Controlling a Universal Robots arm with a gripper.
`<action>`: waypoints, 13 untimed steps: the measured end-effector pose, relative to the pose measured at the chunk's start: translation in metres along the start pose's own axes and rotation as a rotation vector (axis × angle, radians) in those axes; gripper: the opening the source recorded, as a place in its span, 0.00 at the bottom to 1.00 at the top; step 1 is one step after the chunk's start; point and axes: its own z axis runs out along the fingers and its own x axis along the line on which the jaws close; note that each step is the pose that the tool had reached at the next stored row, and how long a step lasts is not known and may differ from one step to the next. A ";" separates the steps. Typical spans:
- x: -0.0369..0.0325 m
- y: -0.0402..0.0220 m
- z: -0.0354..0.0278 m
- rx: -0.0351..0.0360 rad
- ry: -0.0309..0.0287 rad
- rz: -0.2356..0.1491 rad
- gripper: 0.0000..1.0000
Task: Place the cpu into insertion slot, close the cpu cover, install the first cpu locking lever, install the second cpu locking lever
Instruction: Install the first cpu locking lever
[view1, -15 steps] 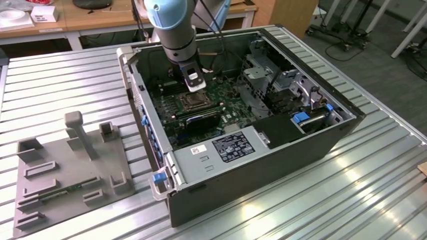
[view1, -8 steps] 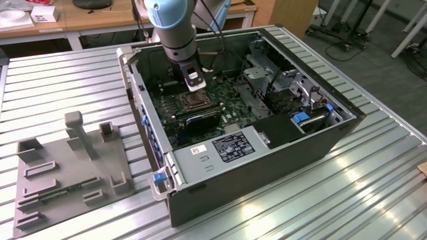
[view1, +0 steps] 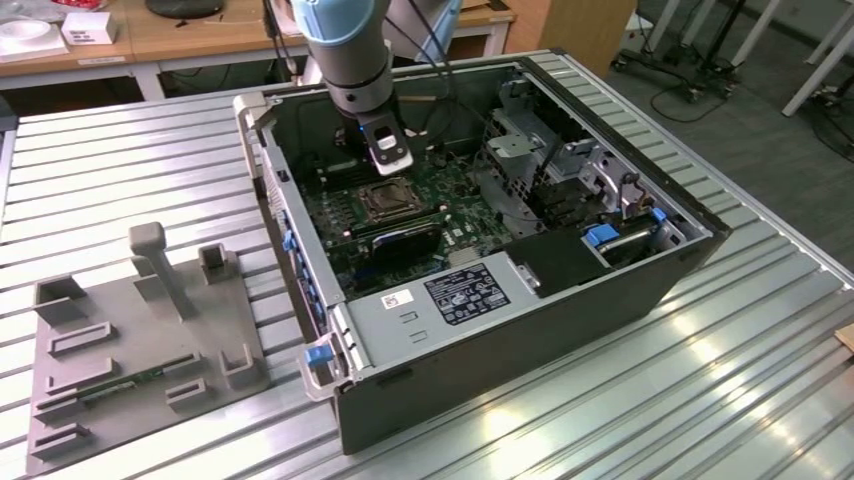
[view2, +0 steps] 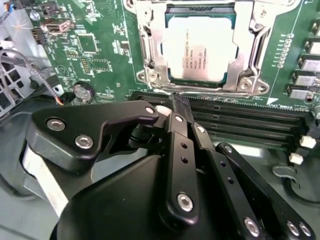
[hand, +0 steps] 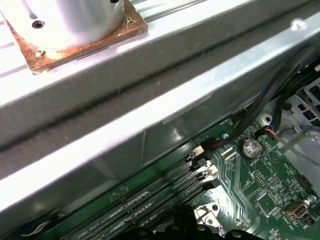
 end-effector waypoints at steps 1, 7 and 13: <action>-0.0002 0.0005 -0.0014 0.0001 0.0000 0.000 0.11; -0.0012 0.0026 -0.0070 -0.0001 -0.0002 0.001 0.11; -0.0013 0.0027 -0.0072 0.0012 -0.0003 0.001 0.11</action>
